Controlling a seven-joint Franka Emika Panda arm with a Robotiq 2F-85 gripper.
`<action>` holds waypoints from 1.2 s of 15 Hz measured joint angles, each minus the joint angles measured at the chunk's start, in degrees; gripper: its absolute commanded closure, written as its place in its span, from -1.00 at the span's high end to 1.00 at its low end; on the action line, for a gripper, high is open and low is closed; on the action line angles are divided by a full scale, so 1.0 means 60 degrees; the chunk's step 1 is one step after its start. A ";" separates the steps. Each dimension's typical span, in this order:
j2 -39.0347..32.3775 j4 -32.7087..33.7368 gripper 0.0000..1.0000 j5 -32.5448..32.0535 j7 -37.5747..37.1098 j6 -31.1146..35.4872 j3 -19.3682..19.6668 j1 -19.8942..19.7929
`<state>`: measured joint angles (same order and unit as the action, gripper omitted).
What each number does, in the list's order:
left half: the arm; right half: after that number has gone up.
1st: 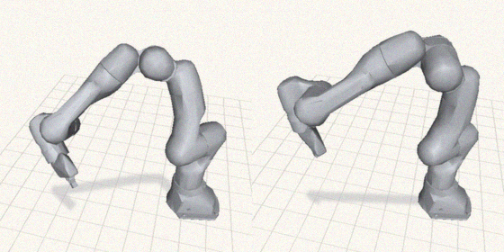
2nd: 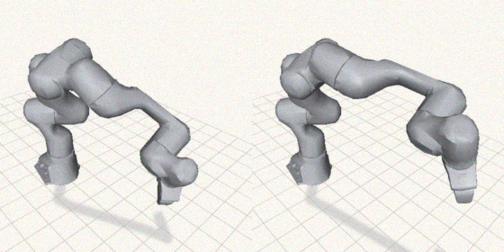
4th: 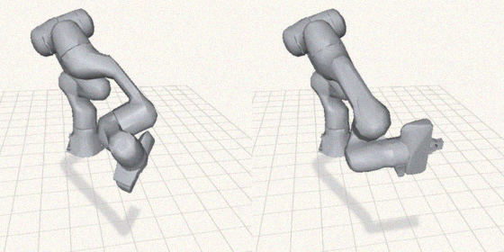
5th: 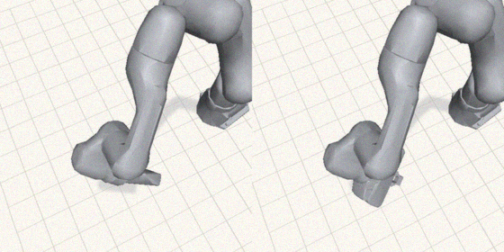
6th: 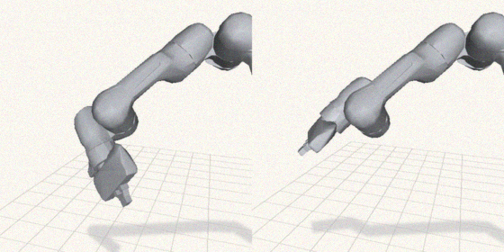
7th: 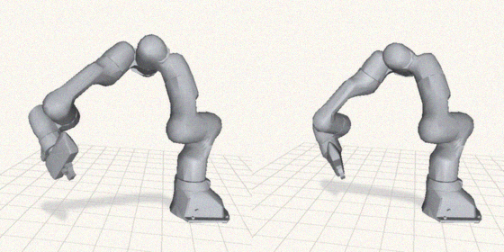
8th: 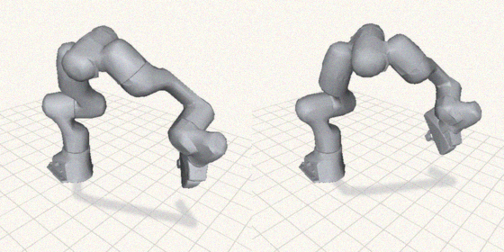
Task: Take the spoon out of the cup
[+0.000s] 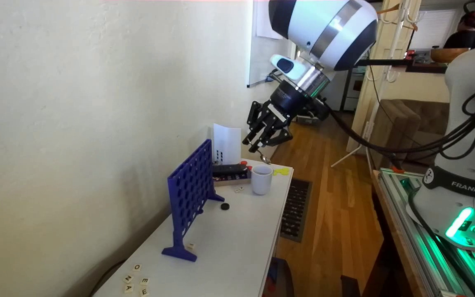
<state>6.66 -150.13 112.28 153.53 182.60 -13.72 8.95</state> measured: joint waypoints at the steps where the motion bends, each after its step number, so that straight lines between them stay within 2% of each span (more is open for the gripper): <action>1: -0.0364 0.0353 -0.87 -0.0011 -0.0008 0.0653 -0.0367 0.0162; 2: -0.0828 0.0761 -0.87 -0.0139 -0.0006 0.1256 -0.0636 0.0248; 3: -0.1354 0.1113 -0.87 -0.0753 -0.0299 0.1793 -0.0731 0.0358; 5: -0.2469 0.1727 -0.87 -0.1609 -0.0555 0.2720 -0.0728 0.0490; 7: -0.3631 0.2264 -0.87 -0.2113 -0.0546 0.3510 -0.0570 0.0564; 10: -0.5443 0.3078 -0.87 -0.2062 -0.0125 0.4353 -0.0139 0.0675; 11: -0.6050 0.3391 -0.46 -0.1843 0.0231 0.4512 -0.0045 0.0673; 14: -0.7598 0.4343 -0.46 -0.1210 0.0631 0.4950 -0.0025 0.0628; 17: -0.7987 0.4690 -0.46 -0.1164 0.0628 0.5127 -0.0035 0.0642; 18: -0.7977 0.4724 -0.87 -0.1159 0.0628 0.5145 -0.0037 0.0642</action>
<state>-41.20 -121.79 105.33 157.30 213.47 -13.94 12.80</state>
